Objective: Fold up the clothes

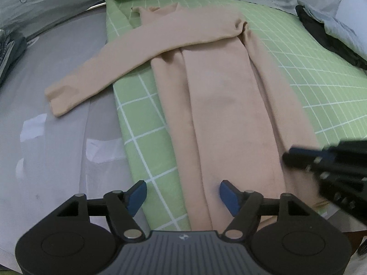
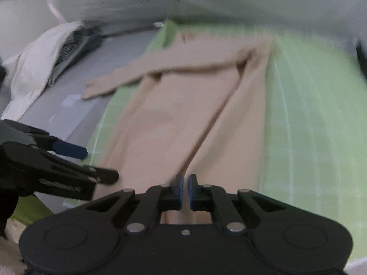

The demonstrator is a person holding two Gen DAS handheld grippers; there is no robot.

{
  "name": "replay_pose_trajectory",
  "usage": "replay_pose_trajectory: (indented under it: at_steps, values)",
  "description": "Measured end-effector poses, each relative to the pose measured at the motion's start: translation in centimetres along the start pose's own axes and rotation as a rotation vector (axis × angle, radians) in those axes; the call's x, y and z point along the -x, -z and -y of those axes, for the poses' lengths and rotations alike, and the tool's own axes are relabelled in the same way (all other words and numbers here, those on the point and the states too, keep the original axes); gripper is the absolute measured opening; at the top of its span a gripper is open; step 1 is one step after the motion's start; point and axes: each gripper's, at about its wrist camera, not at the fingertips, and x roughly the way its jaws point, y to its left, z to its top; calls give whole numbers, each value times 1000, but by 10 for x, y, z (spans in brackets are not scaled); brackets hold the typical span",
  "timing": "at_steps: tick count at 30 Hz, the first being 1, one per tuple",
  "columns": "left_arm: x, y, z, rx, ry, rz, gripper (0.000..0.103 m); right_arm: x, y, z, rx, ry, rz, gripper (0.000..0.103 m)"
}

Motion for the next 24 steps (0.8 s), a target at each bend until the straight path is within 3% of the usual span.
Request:
replay_pose_trajectory:
  at_steps: [2, 4, 12, 13, 17, 22, 24]
  values:
    - [-1, -1, -2, 5, 9, -3, 73, 4, 2, 3, -40, -21, -10, 24]
    - [-2, -3, -4, 15, 21, -10, 73, 7, 4, 6, -78, -38, -18, 29]
    - [-2, -15, -16, 69, 56, -23, 74, 5, 2, 21, -186, -9, -18, 34]
    - [-1, -18, -20, 84, 48, -14, 74, 6, -1, 21, -177, 4, -17, 38]
    - [5, -32, -47, 189, -1, 24, 74, 14, -14, 19, -117, 93, 44, 76]
    - [7, -50, -91, 342, -84, 54, 74, 10, -37, 27, -70, 210, 85, 100]
    - [5, -55, -107, 384, -115, 55, 74, 4, -48, 32, -53, 249, 94, 101]
